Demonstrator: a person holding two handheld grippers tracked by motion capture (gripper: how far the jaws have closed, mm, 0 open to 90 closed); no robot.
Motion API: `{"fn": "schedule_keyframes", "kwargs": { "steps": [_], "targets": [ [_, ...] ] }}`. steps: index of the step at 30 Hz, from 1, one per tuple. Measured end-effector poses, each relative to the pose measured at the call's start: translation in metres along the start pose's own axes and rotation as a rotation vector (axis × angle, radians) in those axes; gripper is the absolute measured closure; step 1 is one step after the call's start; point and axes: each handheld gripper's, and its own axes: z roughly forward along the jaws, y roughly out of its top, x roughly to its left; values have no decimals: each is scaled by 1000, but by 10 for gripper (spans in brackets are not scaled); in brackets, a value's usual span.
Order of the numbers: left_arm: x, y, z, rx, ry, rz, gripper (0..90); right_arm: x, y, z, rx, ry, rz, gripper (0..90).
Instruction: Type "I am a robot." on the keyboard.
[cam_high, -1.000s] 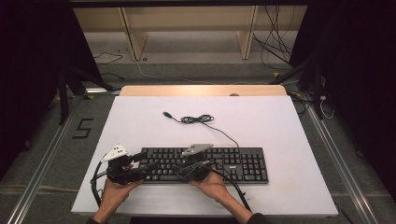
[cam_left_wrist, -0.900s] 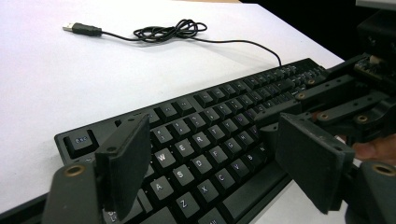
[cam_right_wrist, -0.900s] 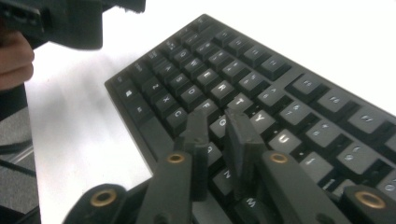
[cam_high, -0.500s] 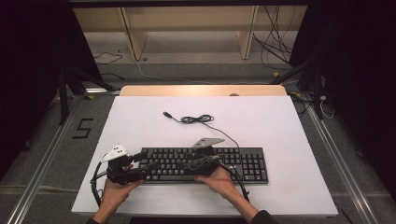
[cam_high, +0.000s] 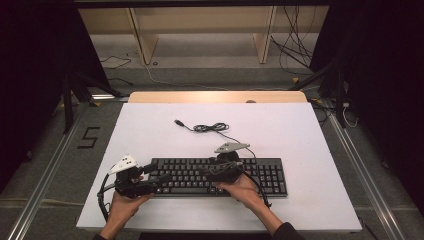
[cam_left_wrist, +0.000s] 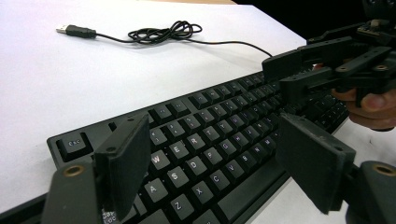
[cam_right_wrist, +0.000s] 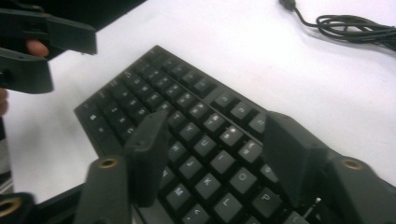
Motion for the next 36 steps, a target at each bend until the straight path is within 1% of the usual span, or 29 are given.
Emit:
{"fn": "schedule_keyframes", "kwargs": {
  "steps": [8, 13, 17, 23, 32, 36],
  "targets": [
    [0, 0, 0, 0, 1, 1, 261, -5, -2, 1, 23, -49, -3, 691],
    [0, 0, 0, 1, 2, 2, 261, -7, -3, 2, 48, -62, -7, 794],
    [0, 0, 0, 1, 2, 2, 261, -7, -4, 5, 65, -68, -8, 849],
    [0, 0, 0, 1, 2, 3, 261, -8, -6, 10, 92, -82, -10, 900],
    [0, 0, 0, 2, 3, 5, 261, -7, -9, 17, 122, -86, -16, 900],
    [0, 0, 0, 2, 2, 4, 261, -8, -12, 20, 137, -93, -30, 900]
  ]
}}
